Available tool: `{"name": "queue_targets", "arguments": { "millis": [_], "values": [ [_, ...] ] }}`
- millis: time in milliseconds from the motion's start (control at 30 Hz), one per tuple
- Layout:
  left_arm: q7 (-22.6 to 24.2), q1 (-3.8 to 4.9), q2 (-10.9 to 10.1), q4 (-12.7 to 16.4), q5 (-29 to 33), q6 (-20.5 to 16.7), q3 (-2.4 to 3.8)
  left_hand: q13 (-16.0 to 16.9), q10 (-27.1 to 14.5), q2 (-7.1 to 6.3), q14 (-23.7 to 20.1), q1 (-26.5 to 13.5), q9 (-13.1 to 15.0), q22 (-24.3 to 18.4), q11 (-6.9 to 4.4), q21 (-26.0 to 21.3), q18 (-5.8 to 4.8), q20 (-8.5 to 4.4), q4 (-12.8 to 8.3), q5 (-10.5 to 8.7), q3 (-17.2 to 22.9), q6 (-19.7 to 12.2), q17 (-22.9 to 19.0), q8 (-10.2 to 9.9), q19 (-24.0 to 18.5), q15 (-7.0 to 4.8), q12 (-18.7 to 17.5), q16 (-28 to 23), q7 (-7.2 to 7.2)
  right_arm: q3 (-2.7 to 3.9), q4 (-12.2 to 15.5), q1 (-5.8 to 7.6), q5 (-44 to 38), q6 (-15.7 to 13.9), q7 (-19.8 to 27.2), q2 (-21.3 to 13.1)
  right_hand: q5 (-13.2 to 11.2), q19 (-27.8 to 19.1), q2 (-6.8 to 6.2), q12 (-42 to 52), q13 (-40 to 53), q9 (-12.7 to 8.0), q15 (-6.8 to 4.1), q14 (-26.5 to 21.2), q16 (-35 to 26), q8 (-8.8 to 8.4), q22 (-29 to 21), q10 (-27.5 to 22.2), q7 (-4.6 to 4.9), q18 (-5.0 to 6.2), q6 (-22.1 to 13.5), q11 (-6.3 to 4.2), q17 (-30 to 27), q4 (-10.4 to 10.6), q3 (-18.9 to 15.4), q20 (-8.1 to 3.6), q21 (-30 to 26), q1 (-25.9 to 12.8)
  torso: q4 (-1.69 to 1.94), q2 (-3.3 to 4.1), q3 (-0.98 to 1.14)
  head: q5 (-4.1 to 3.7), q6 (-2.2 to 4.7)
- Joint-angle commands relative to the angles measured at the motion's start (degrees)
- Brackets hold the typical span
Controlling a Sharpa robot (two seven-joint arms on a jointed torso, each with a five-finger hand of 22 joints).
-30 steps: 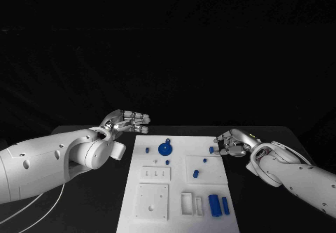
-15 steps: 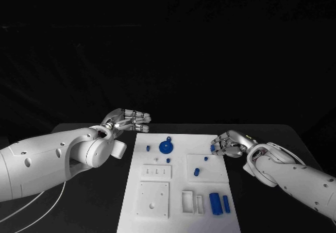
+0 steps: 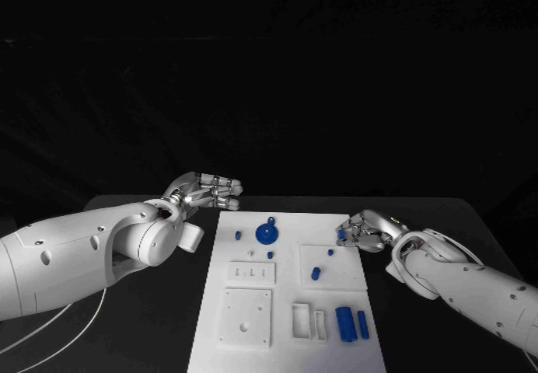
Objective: Assemble the parts on the task board
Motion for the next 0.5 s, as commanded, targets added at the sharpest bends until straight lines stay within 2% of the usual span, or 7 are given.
{"name": "queue_targets", "arguments": {
  "millis": [33,67,433,500],
  "values": [
    [0.2,0.00,0.1,0.1,-0.1,0.9,0.04,0.1,-0.3,0.05,0.1,-0.4,0.0,0.1,0.15,0.2,-0.62,-0.15,-0.3,0.04,0.1,-0.2,0.0,0.1,-0.4,0.19,0.1,0.0,0.30,-0.16,-0.2,-0.34,-0.7,1.0,0.5,0.1,-1.5,2.3,0.73,0.2,0.1,0.2,-0.20,0.1,0.3,0.04,5.5,0.0,-0.39,-0.28,1.3,-0.76,0.1,0.0,1.3,-0.08,0.4,-0.2,-0.04,-0.02,-0.09,0.02,-0.08],
    [0.1,0.00,0.1,0.1,-0.1,0.9,0.04,0.1,-0.3,0.05,0.1,-0.4,0.0,0.1,0.15,0.2,-0.62,-0.15,-0.3,0.04,0.1,-0.2,0.0,0.1,-0.4,0.19,0.1,0.0,0.30,-0.16,-0.2,-0.36,-0.7,1.0,0.5,0.1,-2.7,2.2,0.81,0.2,0.1,0.2,-0.33,0.1,0.2,-0.01,5.5,0.0,-0.67,-0.37,2.3,-0.90,0.1,-0.2,2.5,-0.21,0.4,-0.2,-0.06,-0.02,-0.06,0.04,-0.01],
    [-0.4,0.00,0.0,0.1,-0.6,1.3,0.04,0.1,0.6,0.32,0.1,-0.5,0.0,0.2,-0.13,0.4,-0.62,-0.20,-0.2,0.04,0.2,0.0,0.1,0.1,-0.5,0.09,0.1,0.1,0.16,-0.16,0.0,-0.43,-0.5,-0.9,-0.3,0.2,-8.9,2.3,1.27,0.6,0.7,0.4,-0.76,0.3,0.5,0.04,5.6,0.5,-1.59,-0.75,5.8,-1.52,0.7,-0.2,8.9,-0.70,0.9,-0.7,-0.10,-0.06,-0.02,0.03,0.06],
    [-0.7,0.00,0.0,0.0,-1.0,1.7,0.04,0.1,1.7,0.58,0.3,-0.6,0.1,0.2,-0.50,0.5,-0.64,-0.30,-0.1,0.03,0.4,0.7,0.1,0.2,-0.4,-0.08,0.1,0.2,-0.18,-0.16,0.1,-0.42,-0.4,-0.7,-1.0,0.1,-8.6,2.2,1.31,0.4,0.7,0.4,-0.81,0.2,0.5,0.04,5.6,0.3,-1.61,-0.77,6.3,-1.56,0.8,-0.4,9.9,-0.74,0.9,-0.6,-0.11,-0.04,-0.03,0.10,0.21]
  ]
}}
